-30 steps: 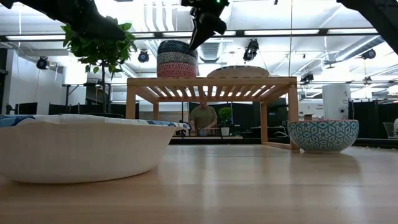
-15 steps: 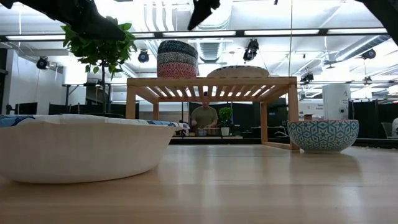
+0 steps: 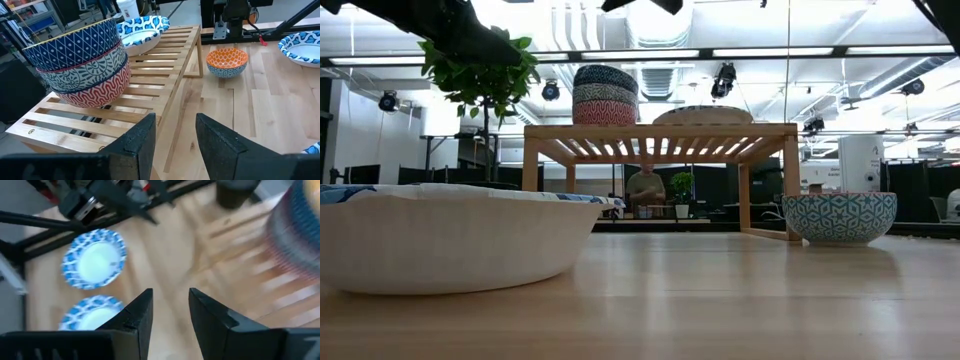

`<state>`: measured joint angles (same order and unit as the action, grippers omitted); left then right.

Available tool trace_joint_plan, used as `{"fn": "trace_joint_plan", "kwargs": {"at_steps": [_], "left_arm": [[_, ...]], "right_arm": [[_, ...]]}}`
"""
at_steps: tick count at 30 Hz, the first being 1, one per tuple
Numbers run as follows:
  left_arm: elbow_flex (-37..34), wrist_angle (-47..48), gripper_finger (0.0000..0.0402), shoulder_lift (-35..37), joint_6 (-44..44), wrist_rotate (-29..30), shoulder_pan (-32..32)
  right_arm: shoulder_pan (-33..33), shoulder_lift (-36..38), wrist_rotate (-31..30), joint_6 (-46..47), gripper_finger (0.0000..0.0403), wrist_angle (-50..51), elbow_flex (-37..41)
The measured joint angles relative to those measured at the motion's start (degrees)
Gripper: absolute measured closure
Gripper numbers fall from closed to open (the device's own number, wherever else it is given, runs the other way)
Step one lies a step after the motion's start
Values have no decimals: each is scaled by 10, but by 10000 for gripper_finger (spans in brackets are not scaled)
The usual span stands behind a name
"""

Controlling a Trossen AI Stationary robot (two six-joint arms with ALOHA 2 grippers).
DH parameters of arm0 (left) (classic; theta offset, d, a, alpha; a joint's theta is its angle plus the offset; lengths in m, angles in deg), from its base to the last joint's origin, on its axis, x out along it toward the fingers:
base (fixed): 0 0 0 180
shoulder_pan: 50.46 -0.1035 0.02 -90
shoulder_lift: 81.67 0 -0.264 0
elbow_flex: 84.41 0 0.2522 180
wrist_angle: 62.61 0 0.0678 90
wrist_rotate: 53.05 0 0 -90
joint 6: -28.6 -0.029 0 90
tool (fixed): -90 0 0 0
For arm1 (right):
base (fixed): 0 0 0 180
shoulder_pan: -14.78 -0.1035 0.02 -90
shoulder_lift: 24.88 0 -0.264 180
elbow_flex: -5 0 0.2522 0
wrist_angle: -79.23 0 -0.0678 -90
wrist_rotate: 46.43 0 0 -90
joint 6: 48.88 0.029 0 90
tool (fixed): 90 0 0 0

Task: Place and stack bowls onto a shelf
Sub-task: Stack the white patterned bowl on top of the other white patterned bowl on the shelf

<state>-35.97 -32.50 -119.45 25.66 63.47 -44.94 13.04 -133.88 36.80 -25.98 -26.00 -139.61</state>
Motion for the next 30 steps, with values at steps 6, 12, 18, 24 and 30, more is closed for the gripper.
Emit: {"fn": "trace_joint_plan", "kwargs": {"at_steps": [6,12,18,24,30], "left_arm": [[0,0,278,0,0,0,0],[0,9,278,0,2,0,0],[-3,19,278,0,5,0,0],[-3,26,278,0,5,0,0],[-3,38,278,0,13,-1,0]], "right_arm": [[-32,-47,58,136,263,14,0],[-55,-109,109,267,250,61,1],[-77,-170,124,345,250,102,1],[-89,-217,123,363,250,105,1],[-93,-252,122,358,250,101,1]]}}
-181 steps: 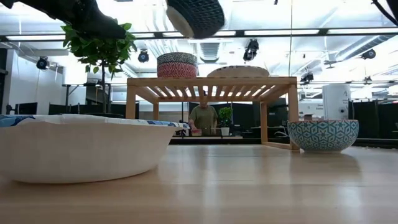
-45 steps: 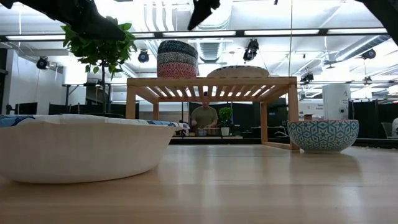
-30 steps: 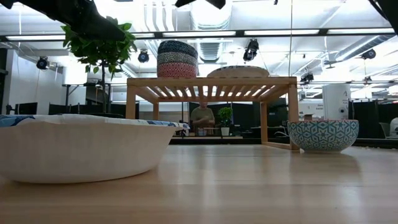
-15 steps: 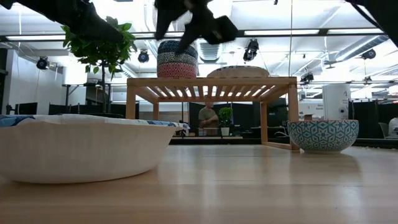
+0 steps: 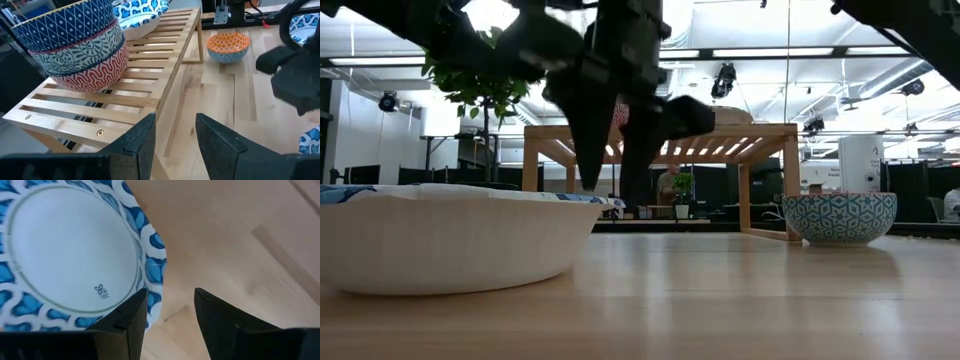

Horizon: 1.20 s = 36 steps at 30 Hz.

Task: Place and stack bowls onto a shelf
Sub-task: Stack the white patterned bowl on top of the other white patterned bowl on the shelf

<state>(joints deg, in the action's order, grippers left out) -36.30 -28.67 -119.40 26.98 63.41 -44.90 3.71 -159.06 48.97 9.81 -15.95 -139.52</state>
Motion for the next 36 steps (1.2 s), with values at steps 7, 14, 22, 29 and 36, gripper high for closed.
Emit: {"fn": "trace_joint_plan", "kwargs": {"at_steps": [7,14,22,29,36], "left_arm": [[0,3,278,1,2,0,0],[0,2,278,1,2,0,0],[0,2,278,2,2,0,0],[0,2,278,2,3,0,0],[0,1,278,2,3,0,0]], "right_arm": [[-2,-7,-10,-16,250,-19,0],[-3,-13,-24,-23,261,-35,3],[-4,-26,-24,-43,305,-70,4],[-4,-19,-19,-55,386,-70,3],[-3,1,-15,-60,390,-68,0]]}}
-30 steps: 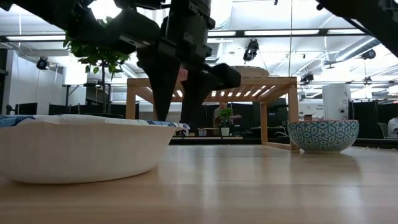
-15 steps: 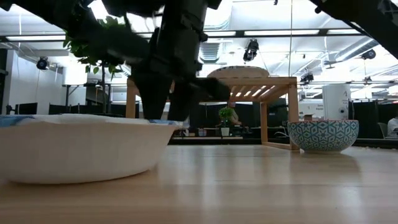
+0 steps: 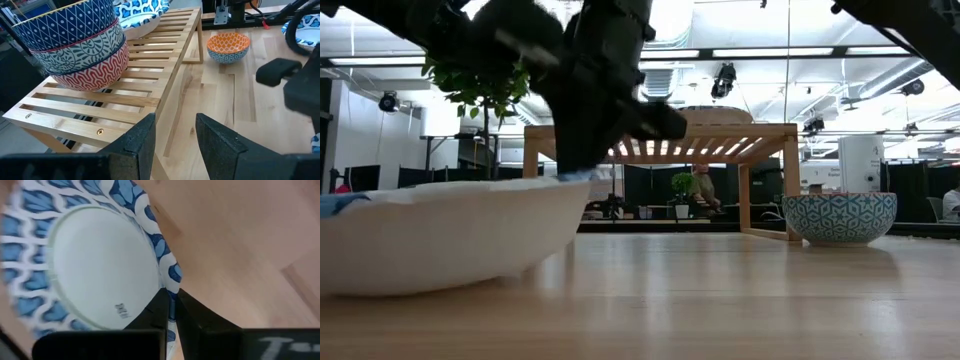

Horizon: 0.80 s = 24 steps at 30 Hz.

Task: Place and stack bowls onto a shelf
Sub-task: Stack the white patterned bowl on top of the other white patterned bowl on the shelf

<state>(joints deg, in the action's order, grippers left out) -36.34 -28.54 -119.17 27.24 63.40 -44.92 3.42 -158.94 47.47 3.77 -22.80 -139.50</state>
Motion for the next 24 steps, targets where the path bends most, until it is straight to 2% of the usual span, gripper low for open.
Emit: {"fn": "trace_joint_plan", "kwargs": {"at_steps": [8,13,18,24], "left_arm": [[0,-2,278,1,4,0,0],[0,-2,278,5,4,0,0],[0,-2,278,11,6,0,0],[0,-1,278,14,9,-1,0]], "right_arm": [[0,54,-11,-26,391,7,0],[7,130,-43,-31,391,72,0],[29,224,-120,-25,391,136,4],[67,338,-219,-27,391,158,4]]}}
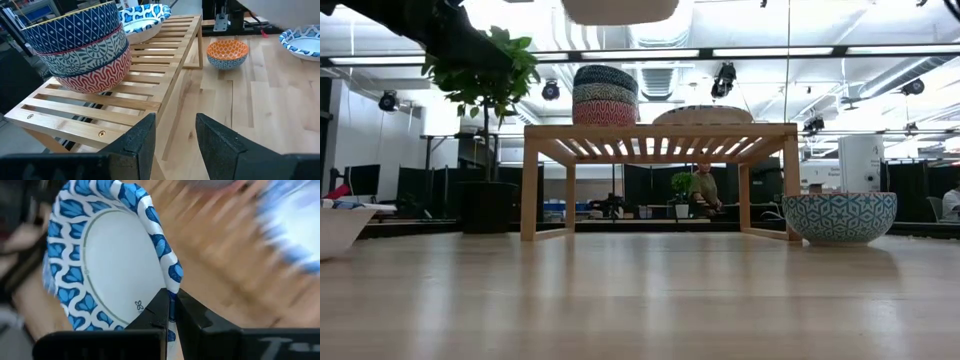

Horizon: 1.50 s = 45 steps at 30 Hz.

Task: Place and stack bowls onto a shelf
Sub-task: Stack the white patterned bowl on top of the other white patterned bowl on the shelf

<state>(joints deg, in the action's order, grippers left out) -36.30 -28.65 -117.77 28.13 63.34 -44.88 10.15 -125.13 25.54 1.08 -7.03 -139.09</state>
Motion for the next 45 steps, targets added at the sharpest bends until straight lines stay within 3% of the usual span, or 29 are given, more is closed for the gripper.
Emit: {"fn": "trace_joint_plan", "kwargs": {"at_steps": [5,14,26,39,45], "left_arm": [[0,0,278,1,0,0,0],[0,0,278,2,0,0,0],[0,10,278,2,3,0,0],[0,13,278,2,3,0,0],[0,13,278,2,3,0,0]], "right_arm": [[56,73,-55,9,391,35,0],[192,132,-60,33,391,73,6],[352,124,36,40,391,75,104],[385,125,71,1,390,-28,194],[384,125,80,-3,390,-31,212]]}}
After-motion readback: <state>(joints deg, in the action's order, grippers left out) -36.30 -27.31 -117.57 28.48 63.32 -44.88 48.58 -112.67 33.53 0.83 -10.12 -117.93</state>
